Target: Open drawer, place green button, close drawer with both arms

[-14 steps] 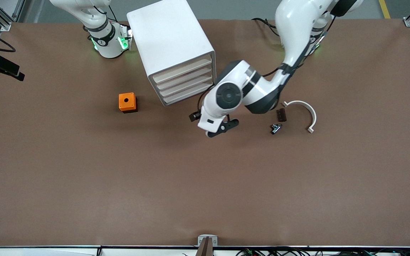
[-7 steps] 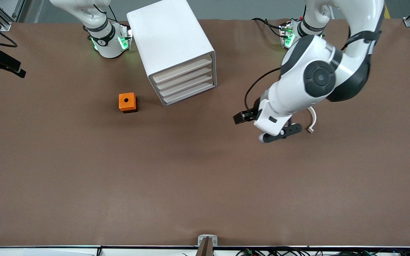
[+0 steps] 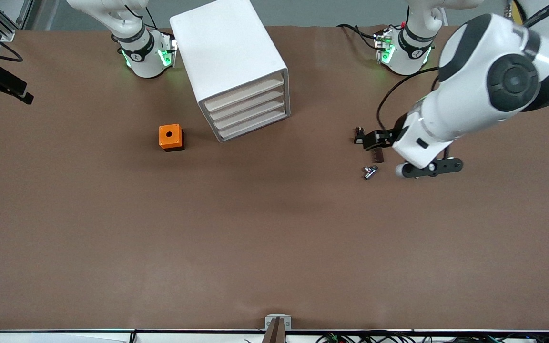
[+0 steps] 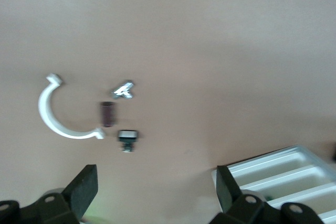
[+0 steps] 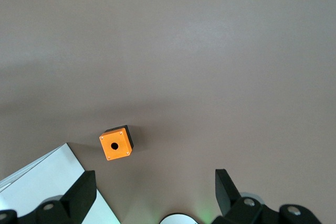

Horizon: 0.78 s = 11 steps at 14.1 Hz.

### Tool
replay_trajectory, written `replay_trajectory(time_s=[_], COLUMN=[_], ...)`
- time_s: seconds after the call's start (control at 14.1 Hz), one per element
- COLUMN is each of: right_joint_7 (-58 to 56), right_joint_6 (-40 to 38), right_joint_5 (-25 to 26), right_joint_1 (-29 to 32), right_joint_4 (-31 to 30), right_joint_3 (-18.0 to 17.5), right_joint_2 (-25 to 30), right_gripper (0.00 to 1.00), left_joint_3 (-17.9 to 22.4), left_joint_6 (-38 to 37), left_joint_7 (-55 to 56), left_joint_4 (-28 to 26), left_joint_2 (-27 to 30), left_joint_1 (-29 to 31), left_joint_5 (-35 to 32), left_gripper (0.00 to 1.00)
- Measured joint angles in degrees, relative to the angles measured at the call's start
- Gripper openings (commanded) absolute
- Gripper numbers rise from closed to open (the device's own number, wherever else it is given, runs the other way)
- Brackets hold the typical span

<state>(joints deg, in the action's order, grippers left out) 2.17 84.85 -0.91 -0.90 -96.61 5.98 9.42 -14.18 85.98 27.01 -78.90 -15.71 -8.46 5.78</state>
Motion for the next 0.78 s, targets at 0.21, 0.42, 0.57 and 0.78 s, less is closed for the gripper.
replay_trajectory(time_s=[0.21, 0.42, 0.57, 0.78], right_joint_7=[-0.4, -0.6, -0.6, -0.7], right_joint_6=[0.5, 1.0, 1.2, 1.6], right_joint_5=[0.1, 0.6, 1.1, 1.3], right_joint_1=[0.0, 0.0, -0.2, -0.3], right_joint_4=[-0.1, -0.2, -0.2, -0.2], right_joint_3=[0.0, 0.0, 0.0, 0.0], right_joint_2=[0.1, 0.1, 0.2, 0.3], right_gripper=[1.00, 1.00, 1.00, 1.00], left_joint_3=[3.2, 7.1, 9.7, 13.7], left_joint_6=[-2.4, -2.6, -2.5, -0.5], left_joint_7=[-8.0, -14.2, -16.0, -17.4], left_joint_4=[-3.4, -8.0, -10.3, -14.3], left_joint_2=[4.8, 9.7, 12.4, 16.5], left_joint_1=[0.1, 0.1, 0.2, 0.4], left_joint_5=[-1.7, -2.5, -3.4, -3.5], left_gripper=[0.99, 0.99, 0.99, 0.99])
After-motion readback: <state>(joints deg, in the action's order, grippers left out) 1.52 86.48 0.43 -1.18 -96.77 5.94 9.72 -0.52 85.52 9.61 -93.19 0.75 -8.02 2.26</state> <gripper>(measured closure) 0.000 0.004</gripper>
